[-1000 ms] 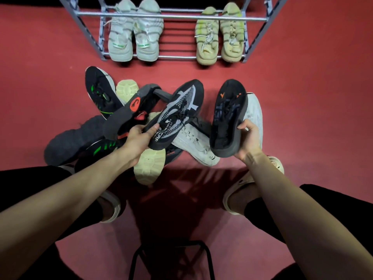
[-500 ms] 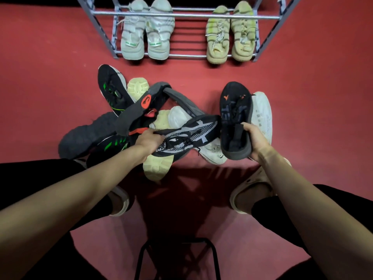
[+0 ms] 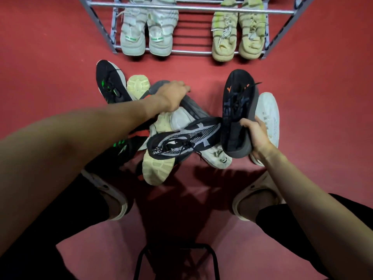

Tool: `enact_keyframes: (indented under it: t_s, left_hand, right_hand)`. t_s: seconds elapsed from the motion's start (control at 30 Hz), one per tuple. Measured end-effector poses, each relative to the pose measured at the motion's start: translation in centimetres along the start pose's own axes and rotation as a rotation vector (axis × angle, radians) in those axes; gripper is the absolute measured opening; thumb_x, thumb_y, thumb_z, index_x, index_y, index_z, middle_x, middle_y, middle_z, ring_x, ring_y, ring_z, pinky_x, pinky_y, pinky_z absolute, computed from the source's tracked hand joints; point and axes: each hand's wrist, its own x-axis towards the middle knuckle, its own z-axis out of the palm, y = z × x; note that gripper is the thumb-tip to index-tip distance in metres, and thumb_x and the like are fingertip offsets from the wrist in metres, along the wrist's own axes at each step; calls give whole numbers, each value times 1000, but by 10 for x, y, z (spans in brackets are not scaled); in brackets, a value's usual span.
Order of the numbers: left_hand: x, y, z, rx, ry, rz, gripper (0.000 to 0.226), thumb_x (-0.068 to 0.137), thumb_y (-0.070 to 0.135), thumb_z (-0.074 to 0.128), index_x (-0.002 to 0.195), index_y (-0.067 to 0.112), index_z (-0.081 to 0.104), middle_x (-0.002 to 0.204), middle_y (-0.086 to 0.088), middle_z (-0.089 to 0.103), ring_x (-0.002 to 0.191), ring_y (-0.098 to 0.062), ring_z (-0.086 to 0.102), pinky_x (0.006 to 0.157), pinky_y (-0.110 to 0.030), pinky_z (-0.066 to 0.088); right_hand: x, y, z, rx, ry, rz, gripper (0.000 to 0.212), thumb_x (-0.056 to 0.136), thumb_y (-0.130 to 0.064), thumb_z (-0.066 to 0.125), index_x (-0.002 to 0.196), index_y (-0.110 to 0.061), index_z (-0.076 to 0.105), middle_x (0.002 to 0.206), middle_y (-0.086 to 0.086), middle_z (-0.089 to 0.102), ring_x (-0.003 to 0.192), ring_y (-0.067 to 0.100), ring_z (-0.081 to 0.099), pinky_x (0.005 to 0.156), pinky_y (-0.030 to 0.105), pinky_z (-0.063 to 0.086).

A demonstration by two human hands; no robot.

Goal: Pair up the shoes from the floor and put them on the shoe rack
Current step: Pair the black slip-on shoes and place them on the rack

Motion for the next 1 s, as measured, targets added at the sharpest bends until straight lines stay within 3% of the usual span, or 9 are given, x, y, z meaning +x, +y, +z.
enact_keyframes:
  t_s: [0.1,0.2,0.27,0.4,0.53,0.63,0.7,0.87,1.0]
  left_hand:
    - [19,0,13,192,-82,1,47,83,-2,52,128,13,51,127,-13,55,121,-33,49,104,-47,36]
    - [28,2,19,254,11,-19,38,82,-3,49,115,13,58,117,-11,63,116,-32,55,113,-48,21]
    - [33,-1,17,199,101,-4,33,81,-2,50,109,11,59,112,-13,66,110,-33,58,107,-43,30]
    - [37,-4,-2,-99,307,91,23,80,2,54,103,3,59,106,-18,65,104,-36,54,89,-42,40]
    - [25,3,-38,-400,424,164,29,74,25,73,96,6,68,97,-11,68,97,-28,58,85,-35,41]
    - [14,15,-63,-689,632,13,32,67,36,79,88,12,76,90,-2,70,86,-16,62,77,-27,46]
    - [10,17,-79,-808,691,-65,35,63,37,82,89,15,76,93,0,72,89,-15,65,83,-29,52]
    - [-14,15,-113,-940,716,-45,31,64,27,84,88,11,75,85,1,72,84,-7,68,86,-31,55]
    - [-42,19,-128,-1298,780,-74,11,74,14,79,77,18,68,64,14,66,57,11,59,63,-10,47]
  right_hand:
    - [5,2,4,-84,15,-61,21,68,-6,56,82,-20,61,88,6,64,84,20,61,80,35,52]
    - [12,4,9,-158,85,-120,21,67,-8,57,81,-23,58,90,6,65,86,20,62,82,37,53]
    - [18,4,11,-228,137,-179,26,64,-11,59,86,-24,58,95,7,67,90,22,64,85,38,54]
    - [20,0,9,-375,204,-301,40,63,-12,59,104,-15,58,98,4,66,91,20,63,88,42,53]
    - [8,-4,5,-578,242,-417,55,73,-9,59,126,-14,47,102,-3,60,95,21,58,81,29,43]
    - [-5,-8,1,-699,291,-488,58,77,-6,56,132,-17,40,94,-4,54,82,22,52,68,25,30]
    - [-14,-15,0,-683,319,-516,60,78,-5,55,134,-16,38,93,-3,53,80,23,51,67,28,33]
    - [-28,-38,4,-423,323,-464,43,77,2,53,117,-12,49,92,-2,54,80,18,47,72,26,39]
    - [-32,-49,7,-293,272,-435,35,72,5,57,103,-10,53,95,4,57,84,19,50,62,6,40]
